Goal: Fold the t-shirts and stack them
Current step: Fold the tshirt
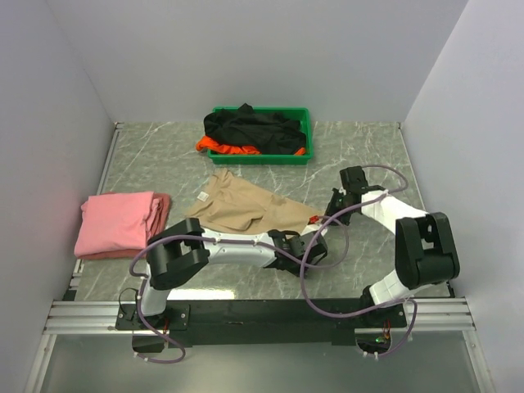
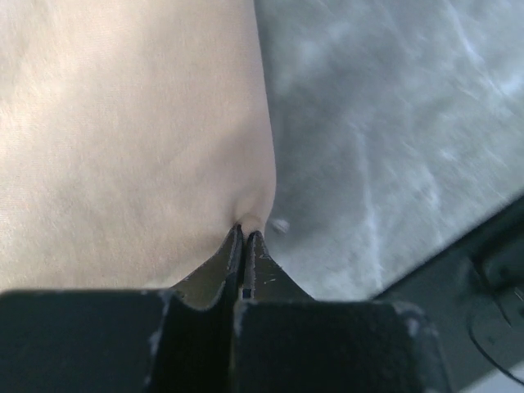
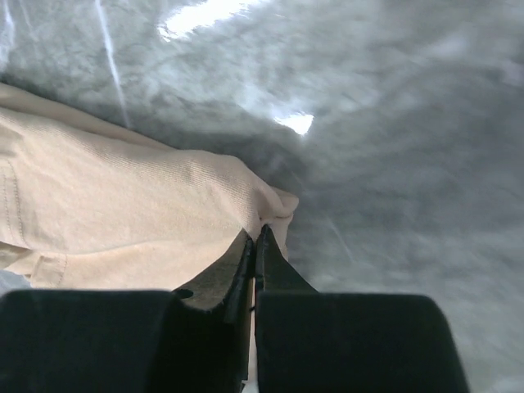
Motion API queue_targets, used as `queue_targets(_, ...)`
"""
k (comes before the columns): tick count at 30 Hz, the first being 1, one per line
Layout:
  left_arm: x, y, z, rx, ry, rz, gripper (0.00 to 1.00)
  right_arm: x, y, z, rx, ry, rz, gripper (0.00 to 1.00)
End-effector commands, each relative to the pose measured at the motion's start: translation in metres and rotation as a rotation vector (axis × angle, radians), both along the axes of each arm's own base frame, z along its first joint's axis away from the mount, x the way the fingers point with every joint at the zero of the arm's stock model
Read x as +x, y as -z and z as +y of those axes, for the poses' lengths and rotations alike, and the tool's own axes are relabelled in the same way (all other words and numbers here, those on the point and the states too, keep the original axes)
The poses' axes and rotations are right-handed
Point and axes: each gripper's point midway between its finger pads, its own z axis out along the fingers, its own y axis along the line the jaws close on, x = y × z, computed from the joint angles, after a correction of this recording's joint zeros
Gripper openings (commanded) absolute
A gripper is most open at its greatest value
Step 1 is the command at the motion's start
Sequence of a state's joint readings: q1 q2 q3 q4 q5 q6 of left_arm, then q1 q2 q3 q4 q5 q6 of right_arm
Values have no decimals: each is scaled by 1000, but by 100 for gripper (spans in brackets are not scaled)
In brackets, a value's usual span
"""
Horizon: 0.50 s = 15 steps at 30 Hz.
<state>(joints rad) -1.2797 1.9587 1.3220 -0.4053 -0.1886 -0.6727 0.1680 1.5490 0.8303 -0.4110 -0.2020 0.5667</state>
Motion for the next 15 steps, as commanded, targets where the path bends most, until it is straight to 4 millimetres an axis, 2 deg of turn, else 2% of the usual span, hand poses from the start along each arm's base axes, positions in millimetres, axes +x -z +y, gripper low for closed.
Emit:
queue_targets(1,-25,-44,-27,-147,99,51,1,6,-30,-26,-94,29,-77,0)
queue_targets(4,-33,-87,-44,-275,152,58,1,-1,-46,-44,-156,46,-90,0)
queue_targets(6,-41,-104,-52,-329,194,76,1,-7,-62,-52,-185,44,-107,0)
queue_targets(8,-41,-124,-56,-380,206,59,1,-11,-72,-59,-218,41,-119,0)
queue_targets(12,-37,-149,-53,-422,202,20,0,-15,-105,-59,-216,24,-182,0)
queue_targets(13,-35,-161,-49,-442,197,2,1,-16,-109,-59,-215,22,-189,0)
queue_targets(15,-29,-163,-38,-435,176,-10,0,-13,-123,-56,-199,14,-225,0)
